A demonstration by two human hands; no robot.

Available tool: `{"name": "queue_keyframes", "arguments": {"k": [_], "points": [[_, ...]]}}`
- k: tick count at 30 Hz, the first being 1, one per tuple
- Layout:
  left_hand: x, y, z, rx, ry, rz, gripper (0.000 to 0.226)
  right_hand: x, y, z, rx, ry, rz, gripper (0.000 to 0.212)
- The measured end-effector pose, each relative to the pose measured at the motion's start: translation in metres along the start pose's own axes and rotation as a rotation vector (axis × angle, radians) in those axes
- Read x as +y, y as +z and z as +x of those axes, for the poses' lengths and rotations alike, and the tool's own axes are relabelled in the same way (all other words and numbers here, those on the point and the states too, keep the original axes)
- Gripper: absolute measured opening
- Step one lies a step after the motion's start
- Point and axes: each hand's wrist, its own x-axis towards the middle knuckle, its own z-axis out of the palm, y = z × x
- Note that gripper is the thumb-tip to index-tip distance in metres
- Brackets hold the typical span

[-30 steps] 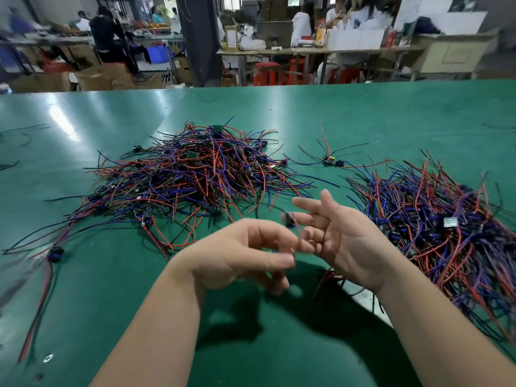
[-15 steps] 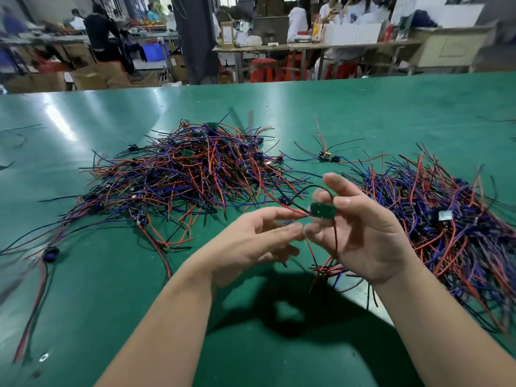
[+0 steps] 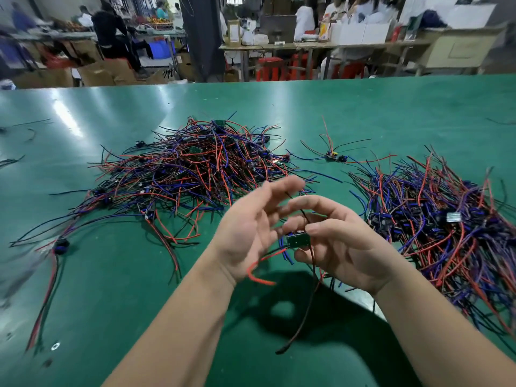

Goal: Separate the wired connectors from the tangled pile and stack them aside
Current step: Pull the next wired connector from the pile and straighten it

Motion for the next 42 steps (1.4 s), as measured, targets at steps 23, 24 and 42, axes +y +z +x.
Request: {"name": "queue_keyframes", "arguments": {"k": [23,24,42], "points": [[0.029,-0.029,-0.003,0.358,0.205,0.022,0.031,-0.012,-0.018,0.009,0.624,-0.332,0.195,0.028],[0.029,-0.029,-0.003,0.359,0.204,0.034,0.03,-0.012,-0.018,0.009,0.631,-0.338,0.173,0.028],[0.02,-0.016,-0.008,0.327,0.52,0.45,0.033,-0.08,-0.024,0.078,0.664,0.1,-0.833,0.025]]}}
